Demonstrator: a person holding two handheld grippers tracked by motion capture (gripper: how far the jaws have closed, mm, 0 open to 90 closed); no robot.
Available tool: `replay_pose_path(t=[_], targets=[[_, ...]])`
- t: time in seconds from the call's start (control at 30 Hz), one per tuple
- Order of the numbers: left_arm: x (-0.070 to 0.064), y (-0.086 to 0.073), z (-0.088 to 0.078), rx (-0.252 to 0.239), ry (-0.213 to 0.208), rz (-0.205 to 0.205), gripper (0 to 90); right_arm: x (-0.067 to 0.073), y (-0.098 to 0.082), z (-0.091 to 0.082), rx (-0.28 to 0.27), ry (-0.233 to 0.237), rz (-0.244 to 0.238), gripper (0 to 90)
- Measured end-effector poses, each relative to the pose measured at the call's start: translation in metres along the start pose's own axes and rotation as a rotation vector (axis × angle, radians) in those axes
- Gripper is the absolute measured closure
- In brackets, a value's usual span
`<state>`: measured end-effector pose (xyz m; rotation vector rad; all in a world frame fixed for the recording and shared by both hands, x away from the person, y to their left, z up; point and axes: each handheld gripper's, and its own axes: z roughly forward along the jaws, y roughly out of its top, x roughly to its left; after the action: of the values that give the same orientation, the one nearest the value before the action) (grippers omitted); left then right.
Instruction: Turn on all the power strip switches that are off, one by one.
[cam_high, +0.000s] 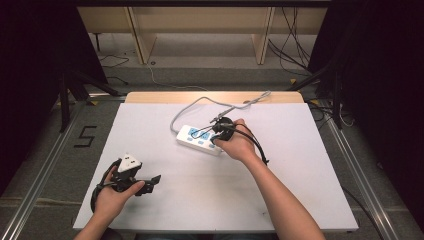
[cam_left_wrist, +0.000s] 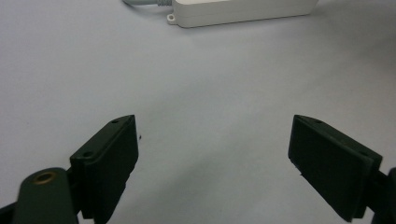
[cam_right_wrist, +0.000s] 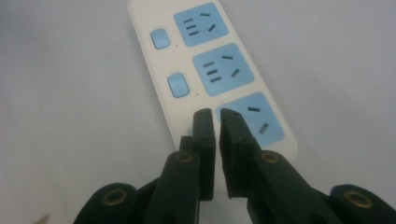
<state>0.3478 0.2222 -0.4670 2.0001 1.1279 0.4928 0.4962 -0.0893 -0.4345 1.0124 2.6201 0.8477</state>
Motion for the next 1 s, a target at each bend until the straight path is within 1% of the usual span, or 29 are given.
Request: replay_pose_path(t=[0.07, 0.13, 0.3, 0.47, 0.5, 0.6, 0.73, 0.83, 0.87, 0.93, 1.0], targets=[[-0.001, 0.000, 0.000, 0.003, 0.001, 0.004, 15.7, -0.002, -0.003, -0.005, -0.006, 0.002, -0.004, 82.3], [-0.001, 0.000, 0.000, 0.006, 0.001, 0.006, 15.7, -0.004, -0.006, -0.011, -0.018, 0.002, 0.004, 80.6], [-0.001, 0.000, 0.000, 0.001, 0.000, 0.001, 15.7, -0.009, -0.022, -0.024, -0.044, 0.022, 0.039, 73.5], [-0.001, 0.000, 0.000, 0.003, 0.001, 0.003, 15.7, -0.013, -0.042, -0.037, -0.088, 0.003, 0.062, 66.8], [-0.001, 0.000, 0.000, 0.005, 0.000, 0.006, 15.7, -0.014, -0.046, -0.039, -0.090, 0.000, 0.063, 65.1], [-0.001, 0.000, 0.000, 0.005, 0.002, 0.006, 15.7, -0.015, -0.059, -0.044, -0.104, -0.010, 0.062, 61.5], [-0.002, 0.000, 0.001, 0.009, 0.004, 0.007, 15.7, -0.018, -0.079, -0.051, -0.144, -0.028, 0.083, 57.2], [-0.002, 0.000, 0.000, 0.009, 0.004, 0.007, 15.7, -0.020, -0.095, -0.058, -0.172, -0.032, 0.105, 55.1], [-0.002, 0.000, 0.001, 0.005, 0.003, 0.002, 15.7, -0.020, -0.101, -0.060, -0.185, -0.034, 0.115, 54.8], [-0.002, 0.000, 0.001, 0.007, 0.004, 0.001, 15.7, -0.021, -0.113, -0.064, -0.196, -0.039, 0.126, 54.5], [-0.002, 0.000, 0.002, 0.007, 0.004, 0.001, 15.7, -0.022, -0.124, -0.067, -0.207, -0.040, 0.150, 53.4]])
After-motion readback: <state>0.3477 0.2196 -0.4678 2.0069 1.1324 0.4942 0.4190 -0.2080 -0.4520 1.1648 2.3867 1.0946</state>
